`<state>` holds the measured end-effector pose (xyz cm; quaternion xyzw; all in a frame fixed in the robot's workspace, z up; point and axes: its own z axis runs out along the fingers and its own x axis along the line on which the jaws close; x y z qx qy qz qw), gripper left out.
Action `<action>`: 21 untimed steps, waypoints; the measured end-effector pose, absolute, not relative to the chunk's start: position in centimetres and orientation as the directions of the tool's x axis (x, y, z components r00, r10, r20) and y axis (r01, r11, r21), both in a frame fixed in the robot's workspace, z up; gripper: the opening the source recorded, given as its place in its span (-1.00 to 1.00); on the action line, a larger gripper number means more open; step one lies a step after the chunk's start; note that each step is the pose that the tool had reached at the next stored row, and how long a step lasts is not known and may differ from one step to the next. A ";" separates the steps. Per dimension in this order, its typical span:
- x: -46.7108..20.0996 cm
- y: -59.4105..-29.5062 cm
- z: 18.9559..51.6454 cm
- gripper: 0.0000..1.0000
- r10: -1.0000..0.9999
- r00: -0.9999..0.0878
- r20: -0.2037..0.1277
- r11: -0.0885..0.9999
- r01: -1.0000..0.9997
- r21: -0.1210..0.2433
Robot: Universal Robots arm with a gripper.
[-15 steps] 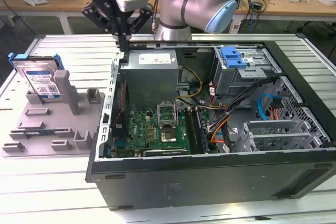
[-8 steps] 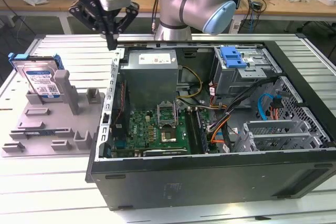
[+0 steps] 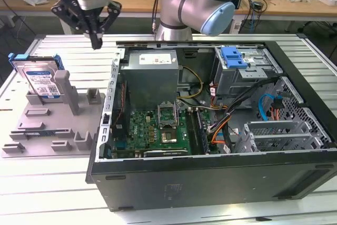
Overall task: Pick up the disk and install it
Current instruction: 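Reach for the disk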
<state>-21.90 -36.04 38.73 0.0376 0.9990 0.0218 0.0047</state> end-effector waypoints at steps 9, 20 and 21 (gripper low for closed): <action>-25.2 -35.3 38.5 -0.79 0.075 -0.997 -0.007 0.996 0.075 0.044; -29.0 -34.5 38.3 -0.79 0.075 -0.997 -0.006 0.996 0.075 0.044; -29.3 -34.4 38.3 -0.79 0.075 -0.997 -0.006 0.996 0.075 0.044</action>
